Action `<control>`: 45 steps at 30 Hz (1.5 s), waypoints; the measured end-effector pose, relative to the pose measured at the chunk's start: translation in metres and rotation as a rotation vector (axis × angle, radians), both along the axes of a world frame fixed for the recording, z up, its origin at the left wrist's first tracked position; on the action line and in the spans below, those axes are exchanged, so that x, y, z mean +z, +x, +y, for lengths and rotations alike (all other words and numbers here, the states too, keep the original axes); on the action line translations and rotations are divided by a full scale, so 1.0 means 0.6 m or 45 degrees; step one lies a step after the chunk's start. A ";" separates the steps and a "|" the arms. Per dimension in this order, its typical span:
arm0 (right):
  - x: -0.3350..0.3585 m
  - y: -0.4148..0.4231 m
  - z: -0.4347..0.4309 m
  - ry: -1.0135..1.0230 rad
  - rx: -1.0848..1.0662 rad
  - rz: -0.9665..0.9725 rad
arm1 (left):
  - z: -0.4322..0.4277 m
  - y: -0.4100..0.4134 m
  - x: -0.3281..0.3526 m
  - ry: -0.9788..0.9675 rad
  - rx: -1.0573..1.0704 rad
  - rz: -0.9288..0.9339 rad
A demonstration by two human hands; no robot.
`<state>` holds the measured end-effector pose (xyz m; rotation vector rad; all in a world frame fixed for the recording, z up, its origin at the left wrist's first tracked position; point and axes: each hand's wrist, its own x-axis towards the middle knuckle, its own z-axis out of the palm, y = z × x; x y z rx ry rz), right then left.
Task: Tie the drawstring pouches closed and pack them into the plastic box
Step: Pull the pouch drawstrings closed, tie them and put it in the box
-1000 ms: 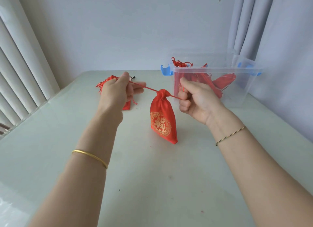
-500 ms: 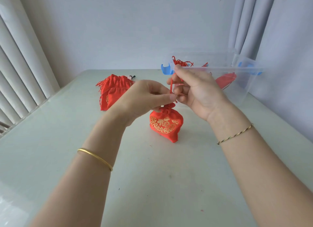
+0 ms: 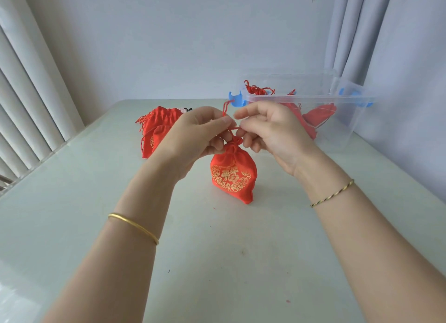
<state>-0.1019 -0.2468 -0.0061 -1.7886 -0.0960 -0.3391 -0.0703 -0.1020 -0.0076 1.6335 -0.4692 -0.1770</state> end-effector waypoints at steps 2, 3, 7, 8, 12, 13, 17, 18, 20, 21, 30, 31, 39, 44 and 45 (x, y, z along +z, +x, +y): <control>0.000 -0.001 -0.001 -0.067 -0.014 -0.066 | -0.001 0.000 0.000 -0.027 0.071 0.010; -0.001 -0.002 0.002 -0.112 -0.006 -0.100 | -0.002 0.000 0.001 -0.035 0.111 0.009; -0.012 0.002 0.011 -0.332 -0.044 -0.281 | -0.001 0.002 0.001 -0.047 0.195 0.004; -0.014 0.003 0.013 -0.384 -0.070 -0.319 | 0.000 0.001 0.001 -0.046 0.207 0.003; -0.017 0.005 0.016 -0.632 -0.181 -0.494 | -0.001 -0.002 0.004 -0.053 0.257 -0.010; -0.018 0.006 0.017 -0.693 -0.193 -0.538 | -0.001 -0.003 0.005 -0.053 0.271 -0.013; -0.022 0.007 0.022 -0.870 -0.245 -0.573 | 0.001 -0.005 0.013 -0.133 0.311 -0.037; -0.022 0.007 0.021 -0.830 -0.250 -0.532 | 0.002 -0.005 0.015 -0.138 0.335 -0.059; -0.020 0.007 0.018 -0.614 -0.234 -0.397 | 0.002 -0.005 0.020 -0.063 0.398 -0.148; -0.019 0.008 0.015 -0.465 -0.222 -0.311 | 0.001 -0.007 0.022 0.018 0.444 -0.232; -0.019 0.012 0.004 0.467 0.022 0.170 | -0.010 -0.016 0.017 0.533 0.451 -0.813; -0.018 0.012 0.004 0.487 0.044 0.180 | -0.010 -0.014 0.014 0.560 0.462 -0.818; -0.021 0.015 -0.001 0.572 0.181 0.179 | -0.010 -0.006 0.006 0.620 0.488 -0.872; -0.017 0.010 -0.026 0.046 -0.043 0.063 | -0.008 0.001 0.003 0.578 0.526 -0.873; -0.014 0.009 -0.035 -0.062 -0.120 0.014 | -0.005 0.003 0.004 0.577 0.544 -0.881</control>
